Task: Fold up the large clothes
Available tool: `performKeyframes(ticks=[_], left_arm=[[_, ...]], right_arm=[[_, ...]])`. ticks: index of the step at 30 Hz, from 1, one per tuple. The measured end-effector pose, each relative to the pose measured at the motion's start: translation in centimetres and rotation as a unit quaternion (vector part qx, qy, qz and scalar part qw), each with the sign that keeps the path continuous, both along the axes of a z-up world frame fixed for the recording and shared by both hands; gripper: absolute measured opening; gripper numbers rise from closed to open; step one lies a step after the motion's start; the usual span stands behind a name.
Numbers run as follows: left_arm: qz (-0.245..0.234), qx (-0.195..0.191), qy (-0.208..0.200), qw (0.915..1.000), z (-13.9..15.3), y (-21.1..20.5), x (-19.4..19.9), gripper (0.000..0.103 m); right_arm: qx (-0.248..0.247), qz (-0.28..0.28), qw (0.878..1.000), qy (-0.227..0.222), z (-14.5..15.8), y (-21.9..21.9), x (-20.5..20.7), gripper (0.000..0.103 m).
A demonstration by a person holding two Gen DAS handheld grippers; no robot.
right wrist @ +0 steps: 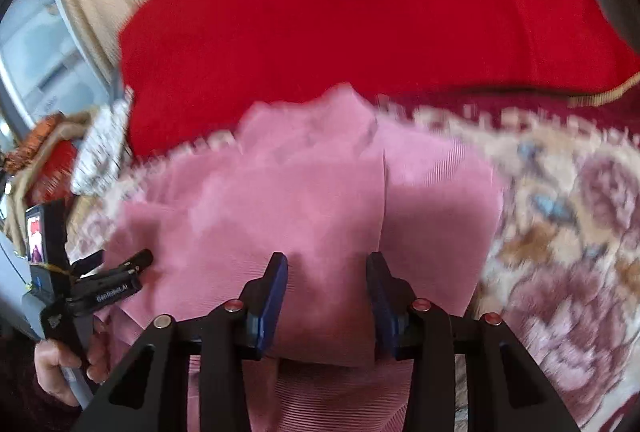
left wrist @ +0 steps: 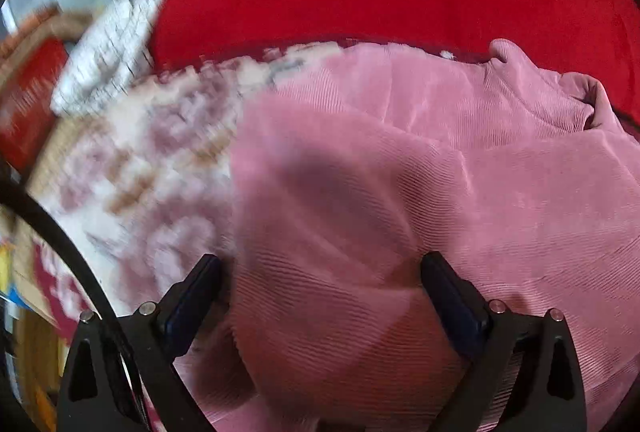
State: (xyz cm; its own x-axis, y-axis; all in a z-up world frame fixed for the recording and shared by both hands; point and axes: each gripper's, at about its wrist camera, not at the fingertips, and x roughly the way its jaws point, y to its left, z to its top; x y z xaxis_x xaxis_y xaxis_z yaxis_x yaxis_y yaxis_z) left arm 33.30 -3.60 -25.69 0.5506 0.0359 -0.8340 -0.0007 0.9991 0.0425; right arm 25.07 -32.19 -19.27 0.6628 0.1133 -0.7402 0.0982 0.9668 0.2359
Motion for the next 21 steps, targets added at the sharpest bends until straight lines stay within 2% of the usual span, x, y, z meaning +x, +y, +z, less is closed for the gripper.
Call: performKeyframes(ticks=[4, 8, 12, 14, 16, 17, 19, 21], left_arm=[[-0.004, 0.017, -0.006, 0.9998, 0.3, -0.4, -0.3, 0.101], [-0.004, 0.016, -0.020, 0.9997, 1.2, -0.6, -0.8, 0.101], [-0.010, 0.018, -0.078, 0.9967, 3.0, -0.6, -1.9, 0.101], [-0.026, 0.006, -0.095, 0.9951, 3.6, -0.9, -2.3, 0.101], [-0.042, 0.003, -0.084, 0.9956, 3.2, -1.5, -2.2, 0.101], [-0.056, 0.008, -0.060, 0.9966, 2.4, -2.2, -1.8, 0.101], [-0.067, 0.032, -0.025, 0.9969, 0.9, -3.2, -1.3, 0.101], [-0.069, 0.047, -0.034, 0.9959, 0.7, -3.6, -1.4, 0.101]], right_arm=[[-0.007, 0.001, 1.000, 0.002, 0.0, 0.3, 0.0, 0.049], [0.018, -0.005, 1.000, -0.010, 0.3, -0.3, -0.7, 0.049], [0.012, -0.001, 0.997, -0.072, 2.2, -0.1, -2.0, 0.049], [0.012, 0.010, 0.996, -0.091, 2.7, 0.5, -2.4, 0.049], [0.003, 0.022, 0.997, -0.076, 2.3, 1.2, -2.1, 0.049], [-0.004, 0.022, 0.998, -0.063, 1.9, 1.4, -1.8, 0.050], [-0.015, 0.019, 1.000, -0.013, 0.2, 1.6, -0.7, 0.051], [-0.011, 0.017, 1.000, -0.014, -0.1, 1.4, -0.5, 0.051]])
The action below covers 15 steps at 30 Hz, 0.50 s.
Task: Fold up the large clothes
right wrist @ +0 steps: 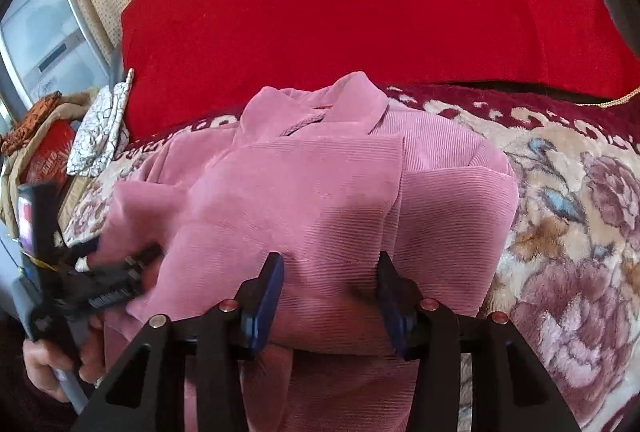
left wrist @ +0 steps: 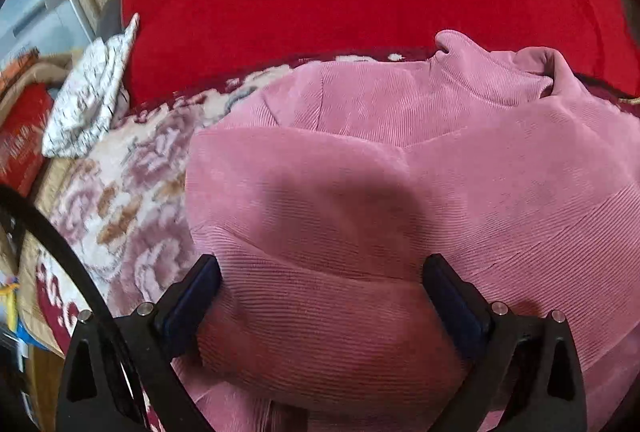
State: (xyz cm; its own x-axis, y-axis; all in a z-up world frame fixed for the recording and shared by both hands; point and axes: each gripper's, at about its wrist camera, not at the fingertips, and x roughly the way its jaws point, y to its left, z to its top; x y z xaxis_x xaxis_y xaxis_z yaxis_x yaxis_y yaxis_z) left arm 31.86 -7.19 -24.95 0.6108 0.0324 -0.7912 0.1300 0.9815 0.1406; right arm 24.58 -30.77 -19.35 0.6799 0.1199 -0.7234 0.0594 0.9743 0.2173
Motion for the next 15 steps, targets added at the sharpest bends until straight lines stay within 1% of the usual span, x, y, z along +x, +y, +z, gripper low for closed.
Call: performKeyframes(ticks=[2, 4, 5, 6, 8, 9, 11, 13, 14, 15], left_arm=[[-0.003, 0.001, -0.010, 0.9999, 0.4, 0.0, -0.3, 0.101], [0.000, -0.012, -0.023, 0.9997, 1.0, 0.3, -0.6, 0.101], [0.000, -0.021, -0.041, 0.9989, 1.6, 0.5, -1.0, 0.101], [-0.002, -0.023, -0.053, 0.9983, 2.0, 0.5, -1.4, 0.101], [-0.020, -0.018, -0.082, 0.9963, 2.8, 0.1, -2.2, 0.101], [-0.033, -0.015, -0.080, 0.9961, 2.7, -0.3, -2.2, 0.101], [-0.052, -0.008, -0.054, 0.9972, 1.7, -1.2, -1.8, 0.101], [-0.059, 0.009, -0.016, 0.9981, 0.2, -1.9, -1.2, 0.101], [-0.058, 0.007, -0.014, 0.9982, 0.0, -1.9, -1.1, 0.101], [-0.057, 0.002, -0.015, 0.9983, 0.2, -1.8, -1.0, 0.101]], right_arm=[[0.017, 0.000, 1.000, -0.009, 0.6, -0.3, -0.3, 0.050], [0.033, 0.000, 0.999, -0.033, 1.2, -0.6, -0.9, 0.050], [0.033, 0.001, 0.999, -0.042, 1.5, -0.7, -1.1, 0.050], [0.032, 0.005, 0.998, -0.055, 1.9, -0.6, -1.4, 0.050], [0.030, 0.017, 0.997, -0.072, 2.6, -0.2, -1.8, 0.050], [0.028, 0.027, 0.997, -0.074, 2.8, 0.2, -1.6, 0.050], [0.013, 0.040, 0.997, -0.059, 2.3, 1.1, -1.3, 0.050], [-0.007, 0.038, 0.999, -0.018, 0.9, 1.6, -0.5, 0.050], [-0.006, 0.034, 0.999, -0.004, 0.3, 1.5, -0.1, 0.051], [0.005, 0.031, 0.999, -0.007, 0.3, 1.1, -0.1, 0.051]])
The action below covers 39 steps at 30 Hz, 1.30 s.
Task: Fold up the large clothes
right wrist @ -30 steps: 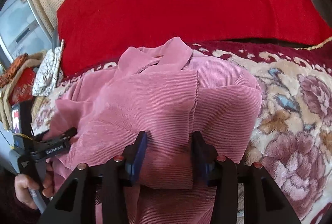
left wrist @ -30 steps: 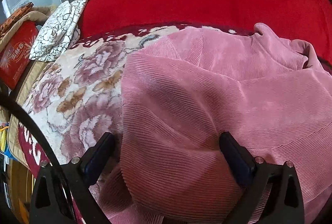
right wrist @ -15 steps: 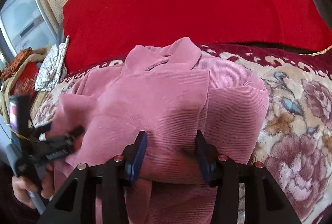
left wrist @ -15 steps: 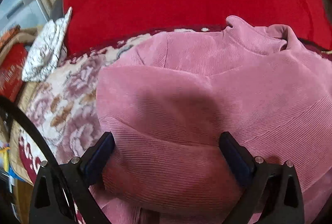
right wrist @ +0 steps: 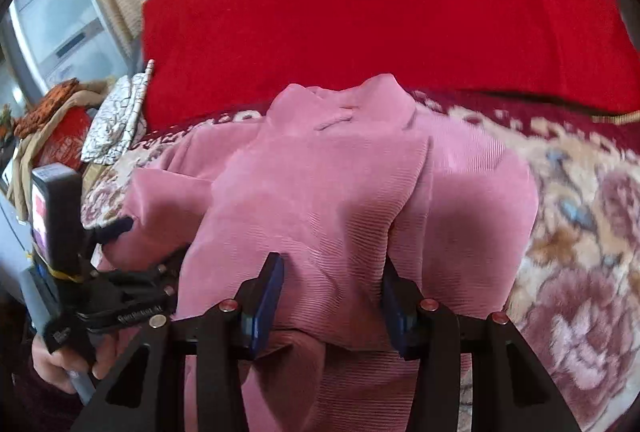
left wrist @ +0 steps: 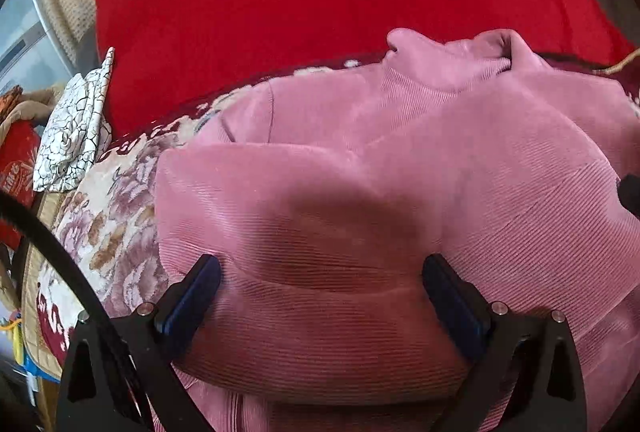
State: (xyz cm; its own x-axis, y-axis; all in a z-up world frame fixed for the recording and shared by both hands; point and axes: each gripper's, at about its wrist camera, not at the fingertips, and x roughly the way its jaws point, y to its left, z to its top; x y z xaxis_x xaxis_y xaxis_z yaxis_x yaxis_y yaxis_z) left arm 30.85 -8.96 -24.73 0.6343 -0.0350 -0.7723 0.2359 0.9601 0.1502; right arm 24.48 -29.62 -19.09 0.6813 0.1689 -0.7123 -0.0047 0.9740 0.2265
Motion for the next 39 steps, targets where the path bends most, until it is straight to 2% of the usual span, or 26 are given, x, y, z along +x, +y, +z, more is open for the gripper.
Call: performKeyframes(ticks=[4, 8, 10, 12, 13, 15, 18, 22, 28, 33, 39], left_arm=[[0.008, -0.020, -0.005, 0.9998, 0.4, 0.6, -0.1, 0.101], [0.023, -0.039, -0.056, 0.9974, 2.2, 1.5, -1.2, 0.101], [0.033, -0.045, -0.044, 0.9974, 1.9, 1.9, -0.8, 0.101], [0.044, -0.031, 0.011, 0.9985, -0.1, 2.0, 0.4, 0.101], [0.043, -0.025, 0.023, 0.9985, -0.6, 2.0, 1.1, 0.101], [0.040, -0.010, 0.008, 0.9991, -0.5, 1.5, 0.8, 0.101], [0.032, 0.008, -0.009, 0.9994, -0.2, 0.8, -0.1, 0.101], [0.025, -0.009, -0.011, 0.9996, 0.2, 0.9, -0.3, 0.101], [0.024, -0.004, -0.010, 0.9997, 0.4, 1.0, -0.2, 0.101], [0.021, -0.005, -0.017, 0.9996, 0.6, 1.4, -0.6, 0.101], [0.028, -0.013, -0.040, 0.9987, 1.4, 2.9, -1.3, 0.101]], right_arm=[[0.029, -0.011, 0.999, -0.028, 1.1, -1.2, -0.8, 0.051], [0.034, -0.025, 0.998, -0.043, 1.6, -1.9, -1.0, 0.051], [0.027, -0.032, 0.999, -0.026, 1.2, -1.9, -0.8, 0.051], [0.010, -0.038, 0.999, 0.019, -0.3, -1.9, 0.4, 0.051], [-0.005, -0.044, 0.999, 0.019, -0.6, -1.8, 0.5, 0.051], [-0.016, -0.041, 0.999, 0.017, -0.2, -1.6, 0.5, 0.053], [0.012, -0.045, 0.999, 0.008, 0.2, -2.2, 0.2, 0.053], [0.043, -0.042, 0.998, -0.003, 0.5, -2.9, -0.1, 0.053], [-0.016, -0.028, 0.999, 0.007, -0.1, -1.1, 0.2, 0.053], [0.024, -0.033, 0.999, 0.003, 0.1, -2.2, 0.0, 0.053], [0.039, -0.029, 0.998, -0.043, 1.8, -2.3, -1.3, 0.054]])
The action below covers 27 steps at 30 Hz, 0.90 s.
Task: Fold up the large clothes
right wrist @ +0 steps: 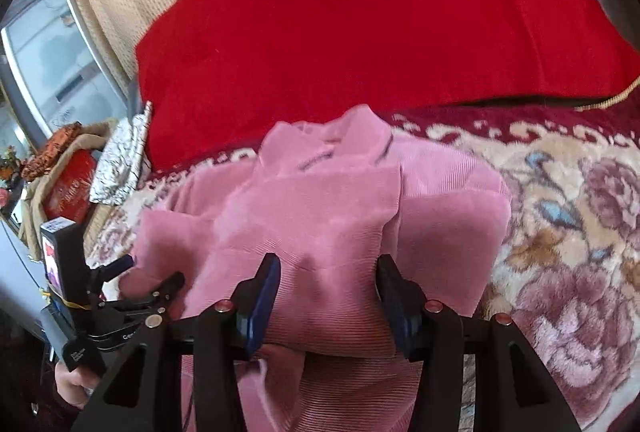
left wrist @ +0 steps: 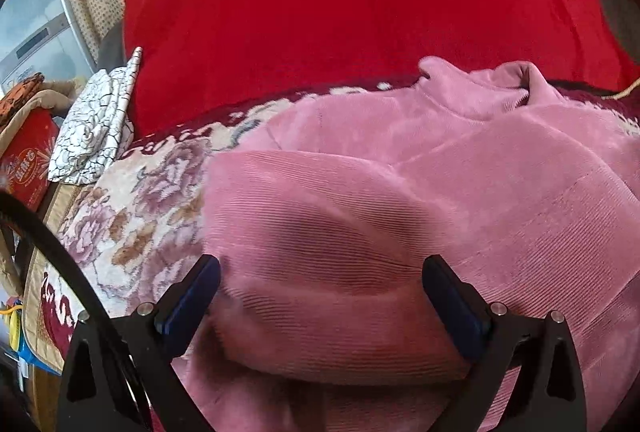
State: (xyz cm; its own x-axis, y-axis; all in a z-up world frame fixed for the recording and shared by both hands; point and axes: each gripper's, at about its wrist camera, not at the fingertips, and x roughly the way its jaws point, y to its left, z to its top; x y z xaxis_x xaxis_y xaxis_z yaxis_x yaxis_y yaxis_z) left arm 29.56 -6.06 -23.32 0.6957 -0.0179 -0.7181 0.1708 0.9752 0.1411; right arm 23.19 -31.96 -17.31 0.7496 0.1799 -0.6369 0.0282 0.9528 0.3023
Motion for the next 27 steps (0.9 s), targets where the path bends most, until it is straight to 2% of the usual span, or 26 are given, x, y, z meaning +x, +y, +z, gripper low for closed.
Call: performKeyframes(ticks=[4, 9, 15, 21, 24, 27], left_arm=[[0.007, -0.014, -0.014, 0.9998, 0.5, 1.5, -0.5, 0.101], [0.015, 0.006, -0.040, 0.9991, 0.5, 3.1, -1.8, 0.101], [0.031, 0.002, -0.063, 0.9975, 1.2, 5.5, -4.9, 0.101], [0.078, -0.025, -0.037, 0.9960, 0.2, 9.5, -7.8, 0.101], [0.095, -0.039, -0.022, 0.9945, -0.6, 11.4, -8.8, 0.101], [0.104, -0.071, 0.006, 0.9920, -1.8, 13.3, -10.2, 0.101]], right_arm=[[-0.006, 0.008, 1.000, -0.016, 0.8, 0.4, -0.8, 0.054], [-0.016, 0.013, 0.999, -0.027, 1.2, 0.6, -2.1, 0.054], [-0.015, 0.015, 0.999, -0.027, 0.8, 0.5, -4.9, 0.056], [-0.019, 0.001, 1.000, -0.009, -0.4, -0.8, -7.8, 0.056], [-0.017, -0.007, 1.000, 0.001, -1.1, -1.7, -9.5, 0.061], [-0.021, -0.009, 1.000, 0.021, -2.2, -2.5, -11.0, 0.061]])
